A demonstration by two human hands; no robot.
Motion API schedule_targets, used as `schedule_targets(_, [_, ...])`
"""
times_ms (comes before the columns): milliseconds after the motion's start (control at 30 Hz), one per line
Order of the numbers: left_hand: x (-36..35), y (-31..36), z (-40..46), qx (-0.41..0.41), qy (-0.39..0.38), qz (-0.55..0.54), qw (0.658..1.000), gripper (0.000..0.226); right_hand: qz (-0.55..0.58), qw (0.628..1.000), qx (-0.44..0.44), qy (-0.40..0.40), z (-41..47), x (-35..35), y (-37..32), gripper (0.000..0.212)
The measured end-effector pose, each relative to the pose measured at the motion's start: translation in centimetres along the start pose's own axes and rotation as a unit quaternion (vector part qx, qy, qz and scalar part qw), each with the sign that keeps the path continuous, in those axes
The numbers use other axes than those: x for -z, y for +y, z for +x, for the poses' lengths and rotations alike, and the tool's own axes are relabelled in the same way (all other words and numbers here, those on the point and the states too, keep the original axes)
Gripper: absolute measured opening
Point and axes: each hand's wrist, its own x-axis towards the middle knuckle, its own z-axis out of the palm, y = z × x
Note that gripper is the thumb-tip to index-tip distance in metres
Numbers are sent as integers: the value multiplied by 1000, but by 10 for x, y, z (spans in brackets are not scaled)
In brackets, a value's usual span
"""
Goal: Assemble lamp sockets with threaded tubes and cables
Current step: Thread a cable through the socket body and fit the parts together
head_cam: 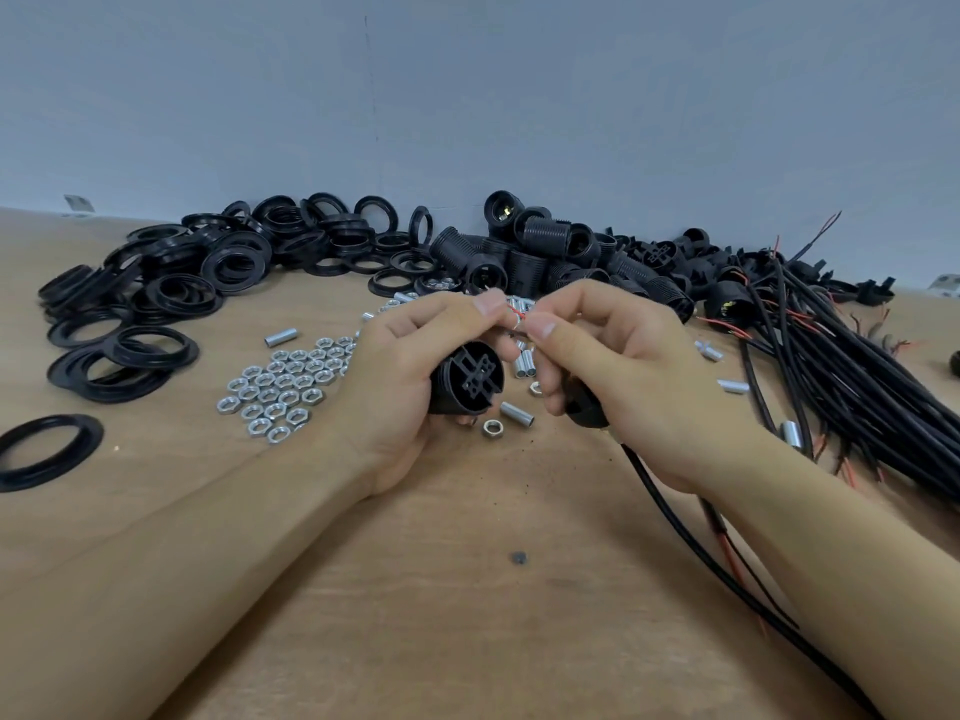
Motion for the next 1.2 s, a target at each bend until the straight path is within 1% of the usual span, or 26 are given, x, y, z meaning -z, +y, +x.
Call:
schedule_targets(133, [-1, -1, 0, 9, 22, 18, 1000, 25, 14, 999, -12, 39, 1, -1, -1, 16])
schedule_targets(200, [-2, -1, 1, 12, 24, 15, 1000, 26, 7, 999, -5, 46, 1, 1, -3, 17])
schedule_targets(300, [-3, -1, 1, 20, 30, 3, 999, 30, -22, 999, 18, 38, 1, 3, -7, 14])
schedule_targets(500, [-4, 1, 1, 27, 42, -12, 999, 40, 7, 999, 32, -3, -1, 2, -11, 15])
schedule_targets(633, [-4, 2, 2, 27, 39, -18, 999, 44, 7, 1000, 28, -5, -1, 4, -14, 16])
schedule_targets(767, [-4, 2, 2, 24, 35, -24, 999, 45, -8, 998, 54, 8, -3, 5, -18, 12])
schedule_targets(867, [-4, 1, 2, 23, 31, -20, 999, 48, -16, 998, 54, -14, -5, 5, -22, 7])
schedule_targets(933, [-4, 1, 3, 24, 29, -13, 999, 49, -8, 999, 45, -24, -4, 4, -21, 13])
schedule_targets(1033, [-3, 1, 2, 28, 22, -17, 999, 49, 2, 999, 46, -6, -3, 3, -18, 19])
schedule_targets(1200, [-2, 0, 2, 34, 17, -16, 999, 48, -30, 998, 45, 21, -1, 4, -14, 21])
